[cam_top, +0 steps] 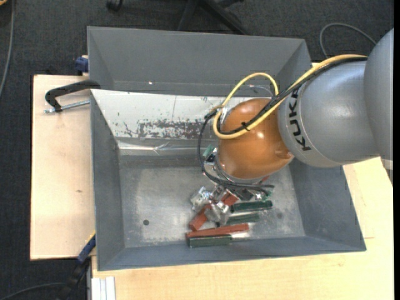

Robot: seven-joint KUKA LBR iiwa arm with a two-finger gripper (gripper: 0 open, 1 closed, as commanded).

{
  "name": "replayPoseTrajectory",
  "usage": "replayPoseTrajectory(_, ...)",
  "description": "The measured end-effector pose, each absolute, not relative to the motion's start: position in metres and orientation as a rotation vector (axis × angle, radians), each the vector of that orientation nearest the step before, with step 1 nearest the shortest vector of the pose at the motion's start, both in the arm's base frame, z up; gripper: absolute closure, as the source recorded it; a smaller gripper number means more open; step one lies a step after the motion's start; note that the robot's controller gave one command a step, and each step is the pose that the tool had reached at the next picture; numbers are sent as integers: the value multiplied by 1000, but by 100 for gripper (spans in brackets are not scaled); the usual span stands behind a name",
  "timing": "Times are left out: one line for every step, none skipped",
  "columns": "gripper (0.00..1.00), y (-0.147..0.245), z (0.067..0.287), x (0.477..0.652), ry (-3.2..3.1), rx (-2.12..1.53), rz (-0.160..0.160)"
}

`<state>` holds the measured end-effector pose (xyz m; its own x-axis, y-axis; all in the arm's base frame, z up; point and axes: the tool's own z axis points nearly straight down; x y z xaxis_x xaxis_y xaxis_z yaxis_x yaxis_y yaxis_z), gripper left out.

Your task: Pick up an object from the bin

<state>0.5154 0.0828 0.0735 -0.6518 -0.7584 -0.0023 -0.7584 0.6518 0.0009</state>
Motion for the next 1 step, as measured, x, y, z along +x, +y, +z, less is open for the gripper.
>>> replayPoseTrajectory(100, 83, 80, 516, 2851, -1309, 2)
